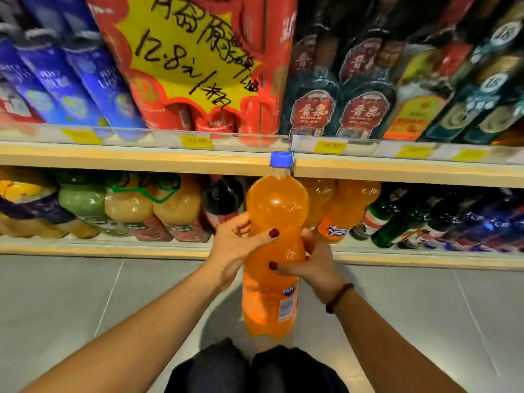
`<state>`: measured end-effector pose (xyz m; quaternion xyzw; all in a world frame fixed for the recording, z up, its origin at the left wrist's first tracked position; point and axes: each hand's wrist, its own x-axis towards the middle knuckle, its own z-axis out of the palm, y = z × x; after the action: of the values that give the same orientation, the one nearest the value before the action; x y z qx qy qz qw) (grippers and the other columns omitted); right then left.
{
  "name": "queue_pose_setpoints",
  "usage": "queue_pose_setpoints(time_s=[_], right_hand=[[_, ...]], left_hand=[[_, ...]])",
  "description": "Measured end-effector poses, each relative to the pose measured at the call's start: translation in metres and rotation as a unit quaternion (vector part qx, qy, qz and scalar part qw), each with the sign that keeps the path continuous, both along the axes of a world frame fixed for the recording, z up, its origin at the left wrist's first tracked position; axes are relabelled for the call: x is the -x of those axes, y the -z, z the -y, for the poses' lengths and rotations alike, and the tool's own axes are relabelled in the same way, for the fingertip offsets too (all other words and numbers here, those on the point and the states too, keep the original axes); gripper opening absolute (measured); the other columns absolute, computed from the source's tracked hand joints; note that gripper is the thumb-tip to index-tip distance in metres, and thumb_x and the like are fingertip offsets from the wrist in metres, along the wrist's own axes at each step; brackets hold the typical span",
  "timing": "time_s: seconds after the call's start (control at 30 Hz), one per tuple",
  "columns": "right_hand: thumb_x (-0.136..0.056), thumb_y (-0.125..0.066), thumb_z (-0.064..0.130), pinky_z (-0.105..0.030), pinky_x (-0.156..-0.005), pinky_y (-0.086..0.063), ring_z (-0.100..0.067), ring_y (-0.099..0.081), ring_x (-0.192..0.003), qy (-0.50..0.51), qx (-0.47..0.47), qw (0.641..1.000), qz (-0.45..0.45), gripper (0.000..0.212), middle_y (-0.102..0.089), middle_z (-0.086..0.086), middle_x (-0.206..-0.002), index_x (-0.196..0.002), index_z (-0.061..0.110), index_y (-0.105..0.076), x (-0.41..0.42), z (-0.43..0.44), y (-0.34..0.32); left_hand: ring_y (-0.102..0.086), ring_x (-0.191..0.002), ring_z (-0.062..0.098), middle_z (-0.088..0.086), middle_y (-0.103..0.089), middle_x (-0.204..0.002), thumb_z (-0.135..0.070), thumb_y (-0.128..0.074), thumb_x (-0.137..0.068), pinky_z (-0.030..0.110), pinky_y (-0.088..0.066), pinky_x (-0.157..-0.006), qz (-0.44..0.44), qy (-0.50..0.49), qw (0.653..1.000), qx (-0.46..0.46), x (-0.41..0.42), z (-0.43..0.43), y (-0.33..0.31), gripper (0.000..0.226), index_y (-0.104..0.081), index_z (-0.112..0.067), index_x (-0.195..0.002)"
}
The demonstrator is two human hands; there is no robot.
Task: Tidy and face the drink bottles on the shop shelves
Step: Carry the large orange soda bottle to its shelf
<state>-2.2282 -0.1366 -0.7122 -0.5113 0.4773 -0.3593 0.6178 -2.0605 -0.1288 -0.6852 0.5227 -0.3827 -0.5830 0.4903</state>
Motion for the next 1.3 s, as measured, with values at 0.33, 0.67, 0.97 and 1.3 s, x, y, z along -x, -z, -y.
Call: queue_pose_setpoints(time_s=[0.33,0.67,0.97,1.3], right_hand=[[-0.062,-0.084,0.002,-0.023,-0.073,-0.056,-0.014,-0.068,-0.100,-0.038,0.030,0.999,0.021,0.060,-0.072,0.007,-0.109,-0.115,0.020,-0.061,-0.005,0.043,0.122],[-0.050,-0.091,0.016,-0.024,-0.067,-0.057,-0.015,-0.071,-0.092,-0.024,0.023,0.999,0.030,0.064,-0.075,0.005,-0.099,-0.107,0.020,-0.063,-0.019,0.070,0.128],[-0.043,-0.086,0.032,-0.023,-0.069,-0.057,-0.009,-0.069,-0.092,-0.060,0.057,0.995,-0.047,0.073,-0.069,0.006,-0.105,-0.109,0.025,-0.058,-0.020,0.106,0.092],[-0.057,-0.089,0.017,-0.035,-0.082,-0.057,-0.017,-0.064,-0.103,-0.043,0.068,0.992,-0.098,0.075,-0.065,0.001,-0.115,-0.122,0.017,-0.053,-0.021,0.128,0.093]], left_hand=[[-0.070,-0.097,0.017,-0.002,-0.074,-0.104,-0.043,-0.083,-0.052,0.027,-0.057,-0.074,-0.003,-0.001,0.999,0.042,-0.011,0.036,0.129,0.058,-0.069,-0.026,-0.105],[-0.070,-0.097,0.014,-0.003,-0.074,-0.105,-0.036,-0.078,-0.064,0.023,-0.057,-0.072,0.025,0.034,0.997,0.062,-0.026,0.060,0.120,0.053,-0.067,-0.022,-0.114],[-0.068,-0.102,0.014,0.003,-0.070,-0.114,-0.018,-0.071,-0.081,0.035,-0.057,-0.086,0.073,0.009,0.990,0.118,-0.028,0.082,0.098,0.043,-0.062,-0.014,-0.122],[-0.066,-0.105,0.018,0.007,-0.070,-0.112,-0.023,-0.074,-0.078,0.048,-0.053,-0.093,0.131,-0.054,0.977,0.158,-0.024,0.091,0.099,0.040,-0.066,-0.011,-0.115]])
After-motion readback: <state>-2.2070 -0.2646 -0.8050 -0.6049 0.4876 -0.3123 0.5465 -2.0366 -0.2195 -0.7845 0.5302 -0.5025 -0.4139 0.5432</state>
